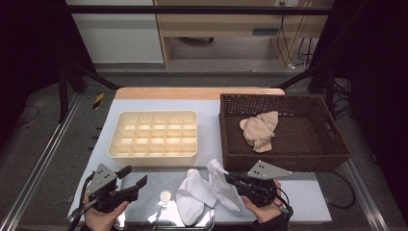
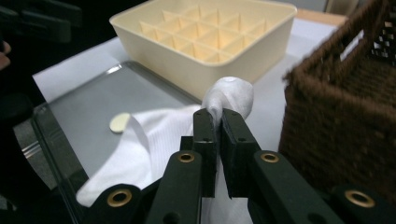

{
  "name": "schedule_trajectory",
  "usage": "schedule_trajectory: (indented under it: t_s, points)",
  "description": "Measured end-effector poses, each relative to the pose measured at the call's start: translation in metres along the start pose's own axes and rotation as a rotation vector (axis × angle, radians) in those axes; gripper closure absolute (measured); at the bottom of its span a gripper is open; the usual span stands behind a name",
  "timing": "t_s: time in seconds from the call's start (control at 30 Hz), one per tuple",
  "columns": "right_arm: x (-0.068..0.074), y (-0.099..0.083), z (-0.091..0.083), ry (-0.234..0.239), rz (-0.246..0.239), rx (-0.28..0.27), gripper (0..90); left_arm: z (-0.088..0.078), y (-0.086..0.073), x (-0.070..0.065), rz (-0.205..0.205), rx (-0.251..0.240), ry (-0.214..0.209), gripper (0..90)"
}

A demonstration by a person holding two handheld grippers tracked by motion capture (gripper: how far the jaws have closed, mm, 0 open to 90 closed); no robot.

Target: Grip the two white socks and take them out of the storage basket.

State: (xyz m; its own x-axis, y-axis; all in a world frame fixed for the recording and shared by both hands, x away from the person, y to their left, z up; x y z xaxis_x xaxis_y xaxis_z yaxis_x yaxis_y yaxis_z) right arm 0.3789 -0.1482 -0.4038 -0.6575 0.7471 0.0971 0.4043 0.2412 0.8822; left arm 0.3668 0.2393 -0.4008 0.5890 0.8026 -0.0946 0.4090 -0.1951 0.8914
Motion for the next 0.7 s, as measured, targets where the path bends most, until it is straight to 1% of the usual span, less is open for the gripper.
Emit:
schedule_trajectory:
  t_s: [0.1, 0.13, 0.17, 0.33, 0.47, 0.53, 0.57, 0.7]
  points:
    - [-0.004, -0.011, 0.002, -0.018, 0.011, 0.024, 85.4, 0.007, -0.003, -0.005, 0.004, 0.018, -0.002, 34.1]
    - [-0.005, -0.014, 0.003, -0.023, 0.017, 0.031, 85.4, 0.01, -0.005, -0.006, 0.008, 0.025, -0.003, 34.2]
    - [-0.007, -0.021, 0.004, -0.03, 0.031, 0.048, 85.4, 0.014, -0.007, -0.009, 0.003, 0.032, -0.01, 34.4]
    - [-0.011, -0.029, 0.005, -0.043, 0.043, 0.059, 85.3, 0.029, -0.015, -0.017, 0.004, 0.072, -0.036, 35.6]
    - [-0.015, -0.036, 0.011, -0.068, 0.041, 0.082, 85.3, 0.041, -0.023, -0.021, 0.018, 0.114, -0.048, 37.3]
    - [-0.017, -0.041, 0.015, -0.077, 0.049, 0.099, 85.2, 0.048, -0.029, -0.024, 0.031, 0.135, -0.059, 39.2]
    - [-0.017, -0.041, 0.015, -0.077, 0.049, 0.099, 85.2, 0.048, -0.029, -0.024, 0.031, 0.135, -0.059, 39.9]
    - [-0.022, -0.046, 0.021, -0.089, 0.055, 0.113, 85.2, 0.056, -0.035, -0.028, 0.042, 0.16, -0.083, 42.3]
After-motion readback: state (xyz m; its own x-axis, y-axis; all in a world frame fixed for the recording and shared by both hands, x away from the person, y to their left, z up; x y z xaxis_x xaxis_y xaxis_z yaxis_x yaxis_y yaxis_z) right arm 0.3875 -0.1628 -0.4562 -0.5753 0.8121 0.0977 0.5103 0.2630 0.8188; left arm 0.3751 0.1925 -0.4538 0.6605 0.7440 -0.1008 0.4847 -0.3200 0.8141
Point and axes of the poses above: each handheld gripper's, and its own axes: z roughly forward along the jaws, y roughly out of its top, x roughly to its left, the point moved 1 cm from there along z, roughly forward along the jaws, and after that the axes turned 5 degrees about -y, right-handed, at the moved point
